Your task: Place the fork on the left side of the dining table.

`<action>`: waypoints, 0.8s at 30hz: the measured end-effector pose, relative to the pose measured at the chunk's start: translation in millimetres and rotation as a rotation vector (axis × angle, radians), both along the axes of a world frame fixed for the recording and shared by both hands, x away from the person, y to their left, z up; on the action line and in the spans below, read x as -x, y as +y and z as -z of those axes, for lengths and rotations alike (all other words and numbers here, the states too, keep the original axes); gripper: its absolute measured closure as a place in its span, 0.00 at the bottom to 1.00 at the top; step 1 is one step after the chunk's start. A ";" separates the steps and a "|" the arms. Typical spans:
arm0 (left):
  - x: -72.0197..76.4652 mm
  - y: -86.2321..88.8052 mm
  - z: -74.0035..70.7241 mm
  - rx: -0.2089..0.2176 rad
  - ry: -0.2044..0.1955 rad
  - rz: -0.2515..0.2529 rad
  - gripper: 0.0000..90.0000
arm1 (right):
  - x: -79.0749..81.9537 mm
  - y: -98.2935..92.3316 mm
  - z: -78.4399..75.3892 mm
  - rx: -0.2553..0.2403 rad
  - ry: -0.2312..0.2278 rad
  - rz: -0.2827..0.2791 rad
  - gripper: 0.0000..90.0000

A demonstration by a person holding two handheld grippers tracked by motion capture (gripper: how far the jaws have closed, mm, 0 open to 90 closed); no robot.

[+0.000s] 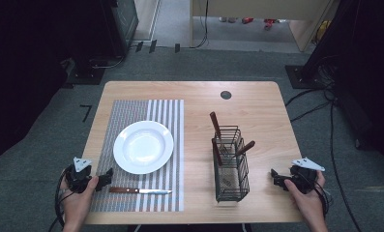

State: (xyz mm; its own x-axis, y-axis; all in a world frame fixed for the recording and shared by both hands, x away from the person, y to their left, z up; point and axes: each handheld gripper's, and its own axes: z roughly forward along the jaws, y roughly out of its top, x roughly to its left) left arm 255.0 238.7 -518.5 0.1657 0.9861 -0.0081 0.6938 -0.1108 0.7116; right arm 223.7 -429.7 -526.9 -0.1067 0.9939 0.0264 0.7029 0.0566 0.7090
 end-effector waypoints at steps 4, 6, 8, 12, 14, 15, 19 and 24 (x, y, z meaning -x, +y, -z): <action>0.2 1.8 -1.6 0.019 0.008 -0.011 0.02 | 0.0 0.0 0.0 0.000 0.000 0.000 0.00; 1.5 1.7 -5.1 0.044 0.007 -0.002 0.02 | 0.0 0.0 0.0 0.000 0.000 0.000 0.00; 3.4 -0.9 -10.9 0.034 -0.013 -0.003 0.02 | 0.0 0.0 0.0 0.000 0.000 0.000 0.00; 4.7 -7.7 -21.7 0.043 -0.047 0.004 0.02 | 0.0 0.0 0.0 0.000 0.000 0.000 0.00; 4.1 -12.1 -26.3 0.059 -0.054 0.017 0.02 | 0.0 0.0 0.0 0.000 0.000 0.000 0.00; 2.6 -18.8 -31.0 0.064 -0.062 0.034 0.02 | 0.0 0.0 0.0 0.000 0.000 0.000 0.00; 1.0 -29.0 -39.9 0.088 -0.074 0.066 0.02 | 0.0 0.0 0.0 0.000 0.000 0.000 0.00; -2.3 -42.9 -48.7 0.104 -0.085 0.099 0.02 | 0.0 0.0 0.0 0.000 0.000 0.000 0.00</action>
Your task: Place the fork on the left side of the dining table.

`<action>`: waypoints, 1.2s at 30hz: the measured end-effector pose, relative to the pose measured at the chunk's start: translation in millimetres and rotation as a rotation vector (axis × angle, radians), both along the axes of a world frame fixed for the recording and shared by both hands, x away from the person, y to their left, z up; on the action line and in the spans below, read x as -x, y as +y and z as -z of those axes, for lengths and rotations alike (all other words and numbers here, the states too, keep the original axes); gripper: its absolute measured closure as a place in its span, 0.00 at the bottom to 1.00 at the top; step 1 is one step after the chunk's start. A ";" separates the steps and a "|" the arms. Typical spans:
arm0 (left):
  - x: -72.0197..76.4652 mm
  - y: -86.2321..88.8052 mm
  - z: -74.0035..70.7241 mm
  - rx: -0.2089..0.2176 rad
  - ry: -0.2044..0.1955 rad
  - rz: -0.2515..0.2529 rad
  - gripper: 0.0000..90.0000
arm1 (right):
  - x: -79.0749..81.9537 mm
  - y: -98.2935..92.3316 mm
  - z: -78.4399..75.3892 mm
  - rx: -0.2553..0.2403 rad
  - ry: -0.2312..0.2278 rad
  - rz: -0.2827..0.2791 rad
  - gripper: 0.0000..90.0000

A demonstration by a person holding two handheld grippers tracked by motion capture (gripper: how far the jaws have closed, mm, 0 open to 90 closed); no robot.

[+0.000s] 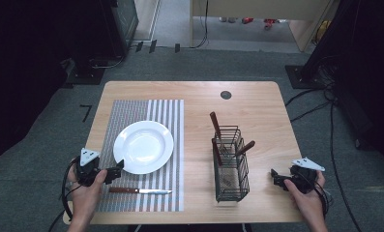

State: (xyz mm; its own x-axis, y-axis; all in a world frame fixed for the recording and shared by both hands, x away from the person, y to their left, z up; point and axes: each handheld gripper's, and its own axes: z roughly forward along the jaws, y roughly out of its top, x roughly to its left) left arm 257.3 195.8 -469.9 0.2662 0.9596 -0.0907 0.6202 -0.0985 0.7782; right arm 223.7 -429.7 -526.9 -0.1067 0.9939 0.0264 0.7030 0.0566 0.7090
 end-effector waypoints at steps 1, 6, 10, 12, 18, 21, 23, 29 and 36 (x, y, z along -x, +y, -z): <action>-1.1 -4.0 -1.9 0.011 0.003 0.009 0.02 | 0.0 0.0 0.0 0.000 0.000 0.000 0.00; -1.8 -12.3 -10.5 0.031 -0.006 0.031 0.02 | 0.0 0.0 0.0 0.000 0.000 0.000 0.00; -3.1 -18.7 -18.0 0.054 -0.020 0.050 0.02 | 0.0 0.0 0.0 0.000 0.000 0.000 0.00; -5.7 -28.1 -25.1 0.062 -0.037 0.071 0.02 | 0.0 0.0 0.0 0.000 0.000 0.000 0.00; -13.2 -51.5 -35.9 0.081 -0.057 0.114 0.02 | 0.0 0.0 0.0 0.000 0.000 0.000 0.00; -15.9 -64.8 -41.4 0.094 -0.064 0.143 0.02 | 0.0 0.0 0.0 0.000 0.000 0.000 0.00; -17.7 -74.0 -44.5 0.092 -0.071 0.163 0.02 | 0.0 0.0 0.0 0.000 0.000 0.000 0.00; -25.1 -97.5 -54.3 0.104 -0.087 0.205 0.02 | 0.0 0.0 0.0 0.000 0.000 0.000 0.00; -29.2 -118.4 -59.7 0.114 -0.109 0.243 0.02 | 0.0 0.0 0.0 0.000 0.000 0.000 0.00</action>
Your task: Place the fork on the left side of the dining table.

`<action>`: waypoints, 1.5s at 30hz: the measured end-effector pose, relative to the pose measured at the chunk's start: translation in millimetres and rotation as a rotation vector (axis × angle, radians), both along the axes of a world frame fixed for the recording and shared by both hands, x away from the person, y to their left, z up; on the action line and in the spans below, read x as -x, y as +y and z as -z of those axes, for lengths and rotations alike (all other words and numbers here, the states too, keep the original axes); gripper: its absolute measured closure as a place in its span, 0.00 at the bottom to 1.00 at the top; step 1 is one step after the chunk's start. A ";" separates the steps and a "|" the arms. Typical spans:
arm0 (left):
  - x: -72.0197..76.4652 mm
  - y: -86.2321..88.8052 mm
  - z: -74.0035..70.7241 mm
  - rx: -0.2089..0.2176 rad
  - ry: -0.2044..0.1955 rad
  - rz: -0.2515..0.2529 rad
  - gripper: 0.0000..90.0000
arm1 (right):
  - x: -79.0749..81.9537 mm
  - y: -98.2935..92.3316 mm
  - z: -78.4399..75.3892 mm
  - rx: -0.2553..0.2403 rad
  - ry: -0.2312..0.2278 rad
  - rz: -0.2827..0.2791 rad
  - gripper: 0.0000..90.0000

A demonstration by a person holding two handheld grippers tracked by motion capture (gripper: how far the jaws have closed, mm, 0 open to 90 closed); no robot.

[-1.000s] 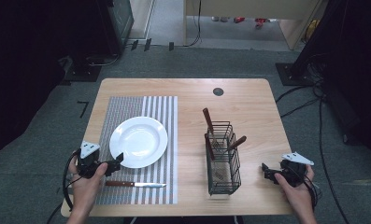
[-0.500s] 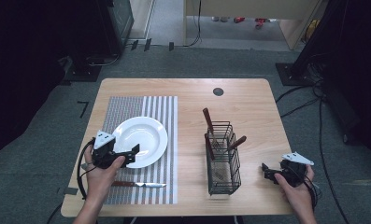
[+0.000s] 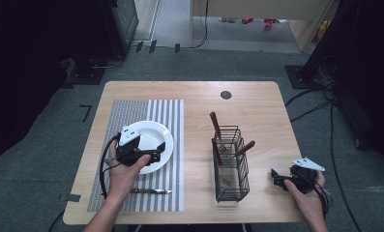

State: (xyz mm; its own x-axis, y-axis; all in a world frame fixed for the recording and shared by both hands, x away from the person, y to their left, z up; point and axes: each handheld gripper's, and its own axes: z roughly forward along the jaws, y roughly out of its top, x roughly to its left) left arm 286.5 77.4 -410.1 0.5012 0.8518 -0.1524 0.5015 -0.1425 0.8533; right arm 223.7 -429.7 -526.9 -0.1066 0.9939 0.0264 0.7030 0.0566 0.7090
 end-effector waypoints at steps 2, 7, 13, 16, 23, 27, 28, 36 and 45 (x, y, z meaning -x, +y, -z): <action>-1.6 -5.7 -0.9 0.011 -0.004 0.009 0.02 | 0.0 0.0 0.0 0.000 0.000 0.000 0.00; -7.1 -22.8 -6.1 0.022 -0.009 0.042 0.02 | 0.0 -0.1 0.0 0.000 0.000 -0.001 0.00; -12.7 -41.2 -10.2 0.024 -0.016 0.069 0.02 | 0.0 0.0 0.1 0.000 -0.001 0.000 0.00; -14.7 -50.6 -11.6 0.029 -0.017 0.088 0.02 | 0.0 0.0 0.1 -0.001 -0.001 0.000 0.00; -19.4 -70.0 -12.2 0.032 -0.014 0.123 0.02 | -0.1 0.0 0.1 0.000 -0.001 0.000 0.00; -22.4 -79.1 -11.5 0.031 -0.008 0.141 0.02 | 0.0 0.1 0.1 -0.001 0.000 0.001 0.00; -23.2 -80.9 -11.3 0.032 -0.008 0.142 0.02 | 0.0 0.1 0.1 -0.001 0.000 0.001 0.00; -29.4 -94.1 -12.8 0.043 0.002 0.155 0.07 | 0.0 0.0 0.1 -0.001 -0.001 0.001 0.00; -33.2 -109.1 -16.3 0.093 0.010 0.202 0.20 | 0.0 0.1 0.1 -0.002 -0.001 0.001 0.00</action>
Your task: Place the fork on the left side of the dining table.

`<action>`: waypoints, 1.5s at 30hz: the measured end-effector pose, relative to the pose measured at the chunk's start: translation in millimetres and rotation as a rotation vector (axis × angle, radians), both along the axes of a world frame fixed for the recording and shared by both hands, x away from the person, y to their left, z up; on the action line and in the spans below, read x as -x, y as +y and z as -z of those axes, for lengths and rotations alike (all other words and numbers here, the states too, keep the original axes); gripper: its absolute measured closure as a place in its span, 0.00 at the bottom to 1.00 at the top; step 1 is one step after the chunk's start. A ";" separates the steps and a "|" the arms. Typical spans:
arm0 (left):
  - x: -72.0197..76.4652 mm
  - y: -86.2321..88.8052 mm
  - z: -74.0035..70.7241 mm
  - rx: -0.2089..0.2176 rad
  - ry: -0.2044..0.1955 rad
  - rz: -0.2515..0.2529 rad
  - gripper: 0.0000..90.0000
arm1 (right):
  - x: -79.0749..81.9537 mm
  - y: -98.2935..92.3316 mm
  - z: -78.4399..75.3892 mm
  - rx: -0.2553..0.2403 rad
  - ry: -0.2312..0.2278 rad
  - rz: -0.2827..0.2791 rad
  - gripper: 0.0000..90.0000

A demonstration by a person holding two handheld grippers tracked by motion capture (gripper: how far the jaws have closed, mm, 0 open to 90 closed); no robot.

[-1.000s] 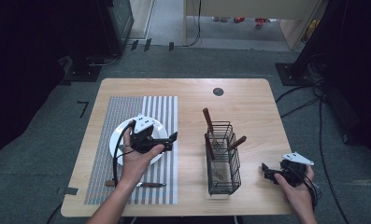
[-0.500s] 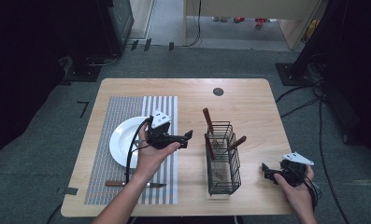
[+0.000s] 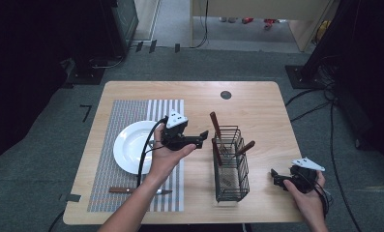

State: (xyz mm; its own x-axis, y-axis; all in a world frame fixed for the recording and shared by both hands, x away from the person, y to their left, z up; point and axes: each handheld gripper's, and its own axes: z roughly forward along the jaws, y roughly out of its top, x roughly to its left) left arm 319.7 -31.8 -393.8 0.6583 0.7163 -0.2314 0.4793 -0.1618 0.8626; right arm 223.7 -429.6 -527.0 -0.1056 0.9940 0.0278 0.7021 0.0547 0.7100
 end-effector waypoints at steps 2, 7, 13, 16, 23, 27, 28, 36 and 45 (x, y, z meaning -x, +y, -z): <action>-0.9 -2.4 -0.9 0.017 0.011 0.016 0.27 | 0.0 0.0 0.0 0.000 0.000 0.000 0.00; -3.2 -8.7 -2.8 0.035 0.020 0.043 0.38 | 0.0 0.0 0.0 0.000 0.000 0.000 0.00; -9.6 -16.4 -6.0 0.059 0.033 0.082 0.51 | 0.0 0.0 -0.1 0.000 0.001 0.000 0.00; -13.9 -19.0 -6.5 0.090 0.045 0.096 0.54 | 0.0 -0.1 0.0 0.001 0.001 0.000 0.00; -20.4 -29.1 -7.9 0.084 0.037 0.078 0.67 | 0.0 -0.1 0.0 0.001 0.001 -0.001 0.00; -23.7 -31.3 -6.7 0.093 0.046 0.074 0.74 | 0.0 0.0 -0.1 0.000 0.001 0.000 0.00; -25.4 -32.4 -6.0 0.100 0.055 0.079 0.75 | 0.0 -0.1 -0.1 0.000 0.001 0.000 0.00; -31.3 -30.6 -4.6 0.169 0.107 0.110 0.90 | 0.0 0.0 -0.1 0.000 0.001 0.000 0.00; -30.0 -30.2 -6.2 0.169 0.093 0.115 0.91 | 0.0 0.0 -0.1 0.000 0.001 0.000 0.00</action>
